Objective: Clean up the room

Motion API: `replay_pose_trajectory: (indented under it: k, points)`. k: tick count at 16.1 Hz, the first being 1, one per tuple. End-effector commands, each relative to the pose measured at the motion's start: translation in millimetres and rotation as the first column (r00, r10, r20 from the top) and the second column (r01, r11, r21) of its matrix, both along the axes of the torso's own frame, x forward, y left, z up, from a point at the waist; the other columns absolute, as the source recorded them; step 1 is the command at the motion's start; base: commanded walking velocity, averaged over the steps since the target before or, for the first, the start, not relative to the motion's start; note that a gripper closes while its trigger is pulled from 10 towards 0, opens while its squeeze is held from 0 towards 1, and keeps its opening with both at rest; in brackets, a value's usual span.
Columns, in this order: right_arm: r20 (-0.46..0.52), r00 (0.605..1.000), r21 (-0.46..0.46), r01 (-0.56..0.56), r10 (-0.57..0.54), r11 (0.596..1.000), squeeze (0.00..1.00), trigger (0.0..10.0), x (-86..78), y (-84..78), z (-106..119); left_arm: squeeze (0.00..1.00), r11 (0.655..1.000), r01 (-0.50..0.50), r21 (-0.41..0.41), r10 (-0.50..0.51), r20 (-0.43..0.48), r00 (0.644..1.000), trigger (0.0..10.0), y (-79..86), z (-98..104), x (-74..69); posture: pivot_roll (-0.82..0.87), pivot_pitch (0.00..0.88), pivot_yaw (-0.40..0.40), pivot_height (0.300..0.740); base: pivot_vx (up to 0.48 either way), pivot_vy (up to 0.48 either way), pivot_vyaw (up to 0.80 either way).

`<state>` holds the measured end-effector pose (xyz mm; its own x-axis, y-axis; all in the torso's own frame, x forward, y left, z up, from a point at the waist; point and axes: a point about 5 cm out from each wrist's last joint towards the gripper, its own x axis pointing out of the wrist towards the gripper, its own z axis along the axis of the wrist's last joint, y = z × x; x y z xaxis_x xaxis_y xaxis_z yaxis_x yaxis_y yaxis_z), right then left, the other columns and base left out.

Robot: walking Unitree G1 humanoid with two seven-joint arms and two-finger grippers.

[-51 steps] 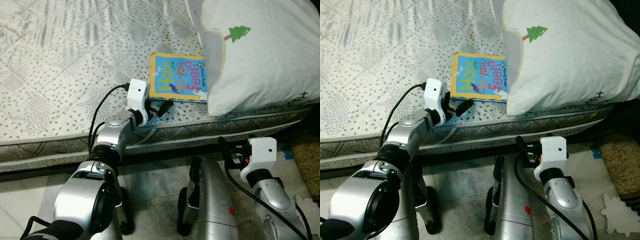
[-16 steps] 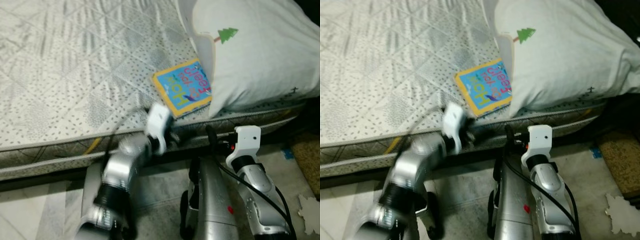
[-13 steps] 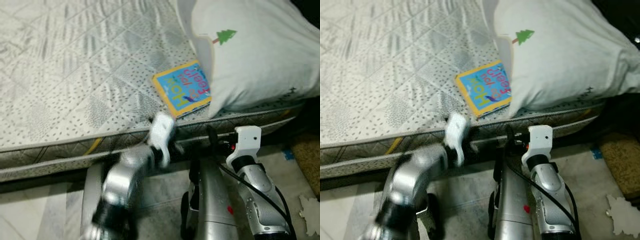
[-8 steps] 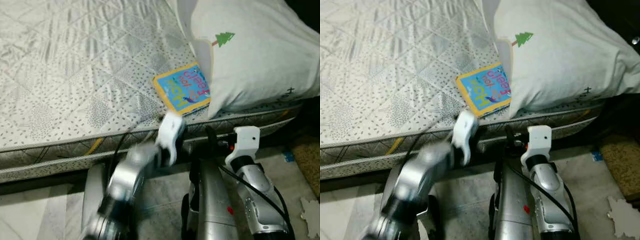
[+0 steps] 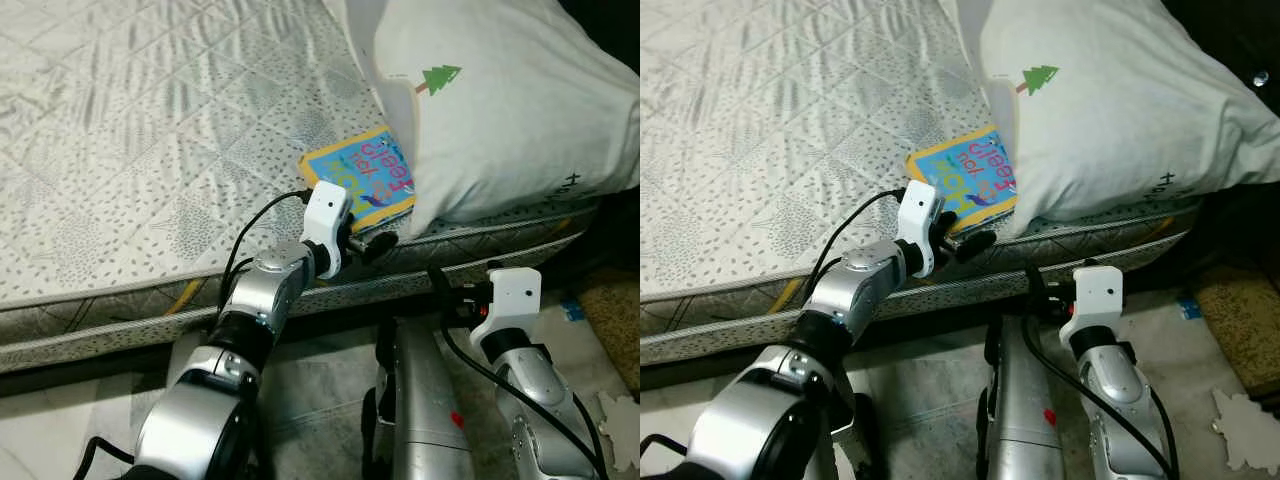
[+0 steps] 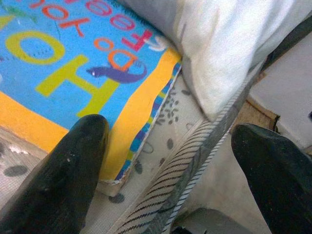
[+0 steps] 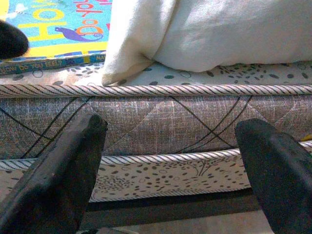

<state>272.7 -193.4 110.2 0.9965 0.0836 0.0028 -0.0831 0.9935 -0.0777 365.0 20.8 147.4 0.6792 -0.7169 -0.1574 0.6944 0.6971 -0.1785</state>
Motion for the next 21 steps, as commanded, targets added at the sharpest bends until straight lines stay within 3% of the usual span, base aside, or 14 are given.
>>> replay_pose_trajectory:
  k: [1,5,13,15,21]
  points:
    - [-0.007,1.000,0.004,0.013,-0.013,1.000,0.00,10.0,-2.6,-2.0,0,0.00,1.000,-0.006,0.019,0.006,-0.029,1.000,10.0,0.5,-10,-0.7,-0.11,0.247,-0.024,0.509,0.000,0.000,0.00]
    - [-0.003,1.000,0.011,0.010,-0.010,1.000,0.00,10.0,-1.2,1.3,1,0.00,0.997,0.031,0.072,-0.031,-0.008,1.000,10.0,-6.3,-14,-1.3,-0.11,0.248,-0.024,0.509,0.000,0.000,0.00]
    - [0.000,1.000,0.016,0.012,-0.012,1.000,0.00,10.0,1.5,3.9,3,0.00,0.987,0.161,0.016,-0.161,0.001,0.987,10.0,-41.0,-12,-15.3,-0.10,0.254,-0.024,0.509,0.000,0.000,0.00]
    - [-0.002,1.000,0.015,0.012,-0.012,1.000,0.00,10.0,1.5,3.4,2,0.00,0.991,0.133,0.024,-0.133,-0.018,0.991,10.0,-37.0,-18,-15.2,-0.10,0.254,-0.024,0.509,0.000,0.000,0.00]
    - [0.002,1.000,0.014,0.020,-0.020,1.000,0.00,10.0,3.6,1.2,3,0.00,0.996,0.001,0.088,0.010,-0.123,0.992,10.0,1.5,-50,-13.1,-0.10,0.252,-0.023,0.509,0.000,0.000,0.00]
